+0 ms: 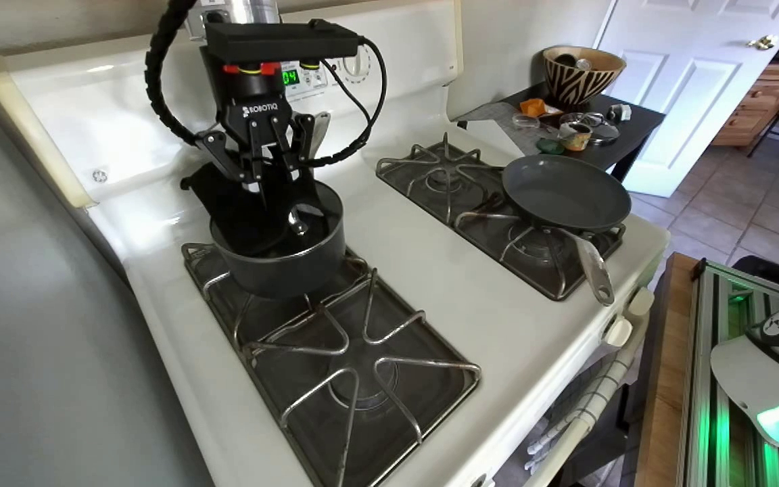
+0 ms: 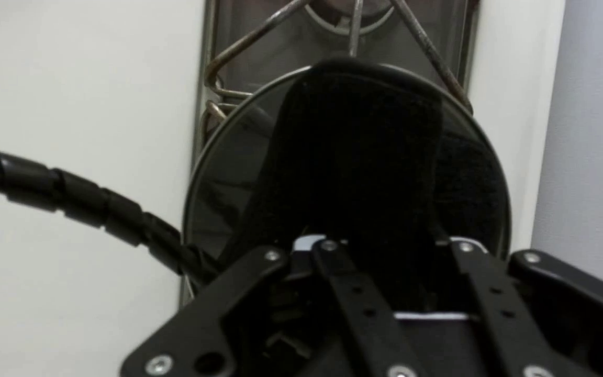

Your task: Put the black item on the lid and put the lid on the pot

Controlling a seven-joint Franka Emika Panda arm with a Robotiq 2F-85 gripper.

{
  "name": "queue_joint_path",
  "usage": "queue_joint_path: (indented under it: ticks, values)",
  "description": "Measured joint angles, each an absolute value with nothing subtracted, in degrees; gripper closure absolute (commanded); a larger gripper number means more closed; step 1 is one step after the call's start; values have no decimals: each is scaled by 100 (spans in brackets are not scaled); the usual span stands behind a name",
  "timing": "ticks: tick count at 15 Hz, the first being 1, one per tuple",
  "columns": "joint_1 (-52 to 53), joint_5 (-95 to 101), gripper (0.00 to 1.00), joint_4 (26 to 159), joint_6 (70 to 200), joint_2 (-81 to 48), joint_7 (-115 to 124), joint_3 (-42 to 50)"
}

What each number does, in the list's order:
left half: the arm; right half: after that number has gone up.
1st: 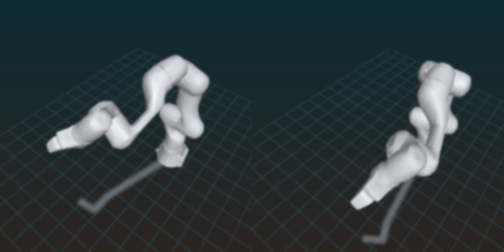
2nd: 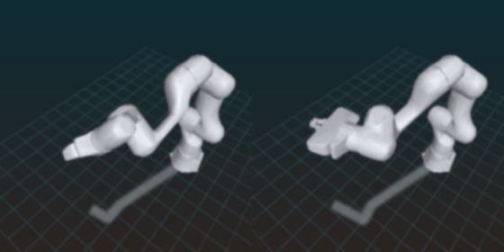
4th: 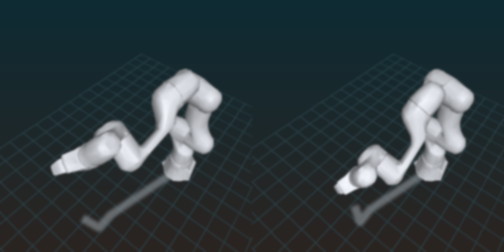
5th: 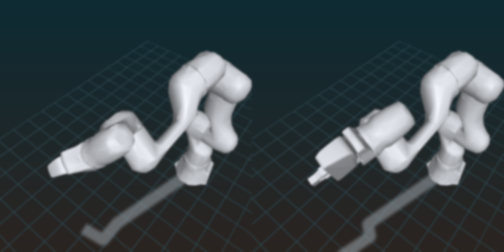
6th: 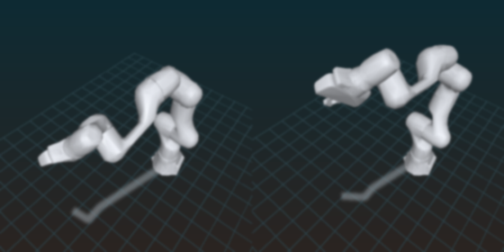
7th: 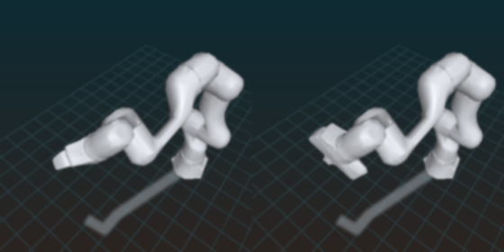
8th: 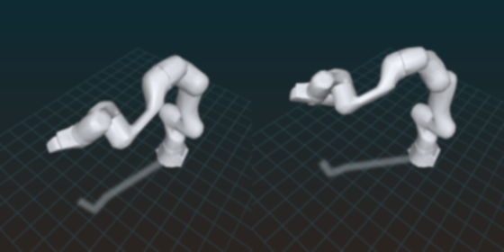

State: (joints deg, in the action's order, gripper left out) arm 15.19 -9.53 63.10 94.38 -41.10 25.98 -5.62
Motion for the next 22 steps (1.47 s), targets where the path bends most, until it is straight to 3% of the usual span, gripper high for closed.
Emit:
queue_joint_path:
  ticks: [3,4,6,7,13,16,17,20,21,22]
  values:
    - [1529,-943,15,6253,9387,-4109,2601,-551]
    - [1530,-942,21,6234,9379,-4109,2602,-549]
    - [1530,-941,46,6189,9340,-4109,2602,-543]
    - [1530,-939,47,6168,9315,-4109,2602,-541]
    - [1530,-909,98,6138,9304,-4104,2602,-534]
    - [1531,-907,93,6138,9304,-4103,2602,-534]
    - [1531,-907,65,6138,9304,-4103,2602,-534]
    - [1531,-904,41,6138,9304,-4101,2603,-533]
    - [1530,-902,44,6138,9304,-4098,2603,-529]
    - [1530,-901,66,6138,9304,-4092,2603,-524]
